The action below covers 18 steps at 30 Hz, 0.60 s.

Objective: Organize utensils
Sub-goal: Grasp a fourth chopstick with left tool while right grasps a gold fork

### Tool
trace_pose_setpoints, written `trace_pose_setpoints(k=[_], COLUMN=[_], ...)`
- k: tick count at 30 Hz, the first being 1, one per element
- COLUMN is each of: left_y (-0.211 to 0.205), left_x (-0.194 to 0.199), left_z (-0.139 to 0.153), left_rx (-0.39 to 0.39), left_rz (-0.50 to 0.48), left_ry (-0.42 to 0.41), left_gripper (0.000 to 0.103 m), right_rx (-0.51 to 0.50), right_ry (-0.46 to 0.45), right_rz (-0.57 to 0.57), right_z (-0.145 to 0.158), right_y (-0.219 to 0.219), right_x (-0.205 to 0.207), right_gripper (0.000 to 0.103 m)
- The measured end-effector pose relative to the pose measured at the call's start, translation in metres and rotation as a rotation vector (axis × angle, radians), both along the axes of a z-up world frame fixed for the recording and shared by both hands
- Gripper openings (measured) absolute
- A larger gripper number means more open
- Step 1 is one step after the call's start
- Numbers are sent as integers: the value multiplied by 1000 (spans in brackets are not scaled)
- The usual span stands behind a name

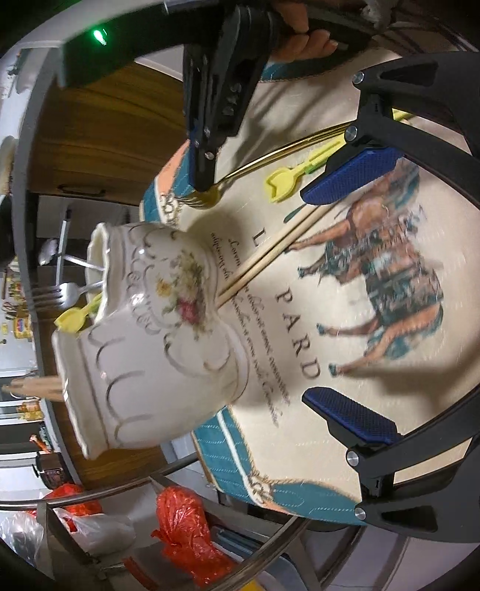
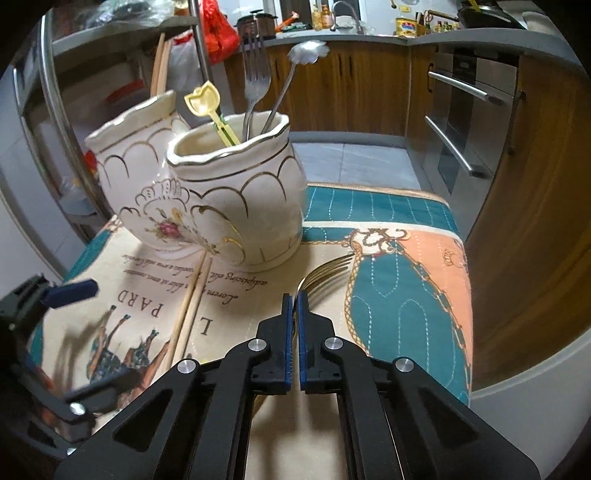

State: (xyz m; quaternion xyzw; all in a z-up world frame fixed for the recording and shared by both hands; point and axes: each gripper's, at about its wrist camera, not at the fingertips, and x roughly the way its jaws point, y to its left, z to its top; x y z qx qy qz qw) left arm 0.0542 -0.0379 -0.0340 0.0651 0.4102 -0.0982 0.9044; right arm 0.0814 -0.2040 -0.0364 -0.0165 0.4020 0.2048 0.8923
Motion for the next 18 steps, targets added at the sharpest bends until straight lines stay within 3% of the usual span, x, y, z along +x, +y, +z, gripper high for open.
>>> trace_pose_setpoints(k=[9,14,17,18], left_y=[-9,-13,-14,-14], left_x=[3,6,9,11], left_z=[-8,-9,-8,-8], left_rx=[36,66,47,31], left_rz=[87,100,100,93], left_ry=[37,35,46,65], left_gripper=[97,97,81,71], right_rx=[67,95,114,113], right_ry=[-64,-4,34,38], right_rz=[20,21,41,43], right_z=[18,12,8,6], right_y=[-21,-28,-22,-21], right_x=[-15,-3,0,0], right_gripper=[1,4,24,28])
